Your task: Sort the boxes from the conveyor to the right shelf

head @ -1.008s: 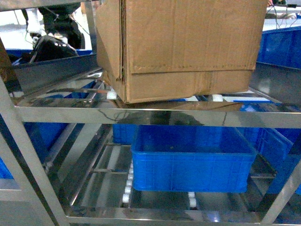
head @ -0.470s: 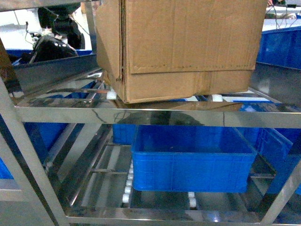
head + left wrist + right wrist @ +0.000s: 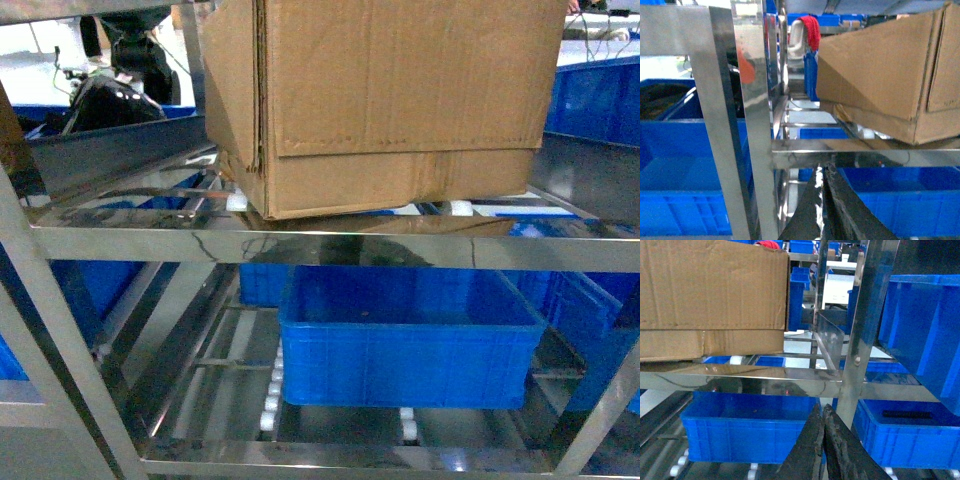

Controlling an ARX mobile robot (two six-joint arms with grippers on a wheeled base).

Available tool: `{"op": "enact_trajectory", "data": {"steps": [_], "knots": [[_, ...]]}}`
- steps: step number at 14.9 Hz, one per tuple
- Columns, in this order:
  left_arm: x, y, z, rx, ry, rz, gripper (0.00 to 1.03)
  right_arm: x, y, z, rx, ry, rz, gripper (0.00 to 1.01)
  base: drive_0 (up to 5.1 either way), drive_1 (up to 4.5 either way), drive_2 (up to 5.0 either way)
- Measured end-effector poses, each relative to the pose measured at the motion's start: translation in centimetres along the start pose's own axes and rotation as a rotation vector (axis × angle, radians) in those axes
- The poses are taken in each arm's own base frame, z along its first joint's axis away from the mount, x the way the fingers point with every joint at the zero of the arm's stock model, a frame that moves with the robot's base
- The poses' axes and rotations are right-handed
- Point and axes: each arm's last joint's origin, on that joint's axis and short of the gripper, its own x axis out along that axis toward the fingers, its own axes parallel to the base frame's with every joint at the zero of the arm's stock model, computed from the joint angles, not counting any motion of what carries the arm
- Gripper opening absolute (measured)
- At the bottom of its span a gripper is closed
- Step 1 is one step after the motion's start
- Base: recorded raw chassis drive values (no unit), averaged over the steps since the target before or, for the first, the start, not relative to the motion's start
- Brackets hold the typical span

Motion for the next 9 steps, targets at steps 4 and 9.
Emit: {"op": "enact_trajectory", "data": {"steps": [4, 9], "knots": [[-0.8, 0.0, 0.2, 0.0, -0.01, 0.0, 0.02, -0.8, 0.0, -0.5, 0.0, -0.02, 0.0, 0.02, 0.0, 0.0, 0.0], [-1.6, 0.0, 0.2, 0.0, -0.01, 0.0, 0.02, -1.7, 0.0, -0.5, 0.0, -0.017, 0.0, 0.02, 0.0, 0.0, 0.0]]}}
